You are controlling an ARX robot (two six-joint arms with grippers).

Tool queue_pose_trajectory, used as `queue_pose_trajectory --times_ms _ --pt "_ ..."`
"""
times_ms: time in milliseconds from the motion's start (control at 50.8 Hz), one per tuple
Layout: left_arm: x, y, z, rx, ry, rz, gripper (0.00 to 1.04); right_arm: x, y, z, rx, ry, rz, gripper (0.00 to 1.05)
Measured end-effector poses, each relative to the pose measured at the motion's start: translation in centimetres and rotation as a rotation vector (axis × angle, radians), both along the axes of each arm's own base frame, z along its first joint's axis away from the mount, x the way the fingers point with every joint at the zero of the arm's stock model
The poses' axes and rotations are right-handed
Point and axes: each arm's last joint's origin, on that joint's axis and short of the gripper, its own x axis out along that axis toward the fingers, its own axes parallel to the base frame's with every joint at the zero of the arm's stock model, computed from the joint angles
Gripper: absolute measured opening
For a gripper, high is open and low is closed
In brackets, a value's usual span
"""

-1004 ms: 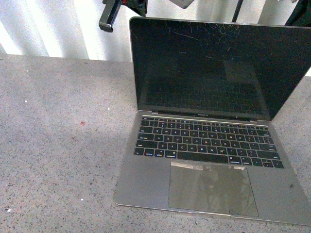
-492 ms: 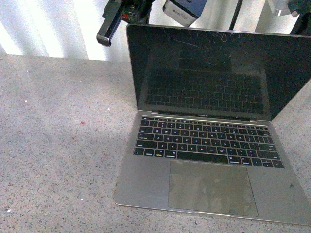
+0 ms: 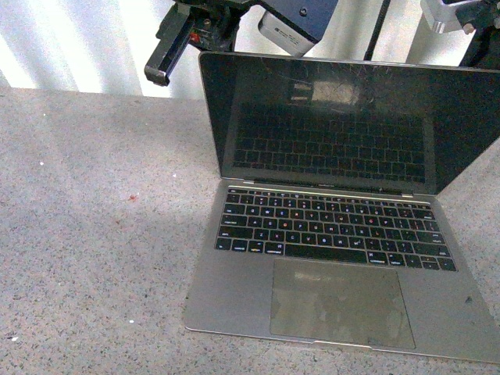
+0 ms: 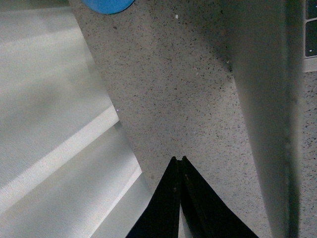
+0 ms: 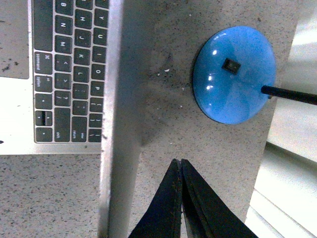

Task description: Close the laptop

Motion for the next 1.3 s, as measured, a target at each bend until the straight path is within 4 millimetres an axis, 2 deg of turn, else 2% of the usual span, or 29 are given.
queue_pose_trajectory --times_ms 315,630,905,1299 --pt "-1.4 -0.4 -0.6 0.013 0.023 -0.021 0.04 -1.8 0.6 -0.6 -0.018 0.04 0.0 0.03" --pt "-2.7 -1.0 -2.1 0.019 0.047 -0.044 0.04 -3.6 1.0 -2.5 -0.042 0.083 0.007 0.03" --pt "-4.5 -1.6 -4.5 0.021 0.101 -0.054 0.04 -4.8 1.2 -4.3 -0.027 0.104 0.013 0.03" --pt "-5.7 -1.3 -5.5 0.009 0.105 -0.052 0.04 -6.0 1.2 -6.6 -0.01 0.143 0.018 0.03"
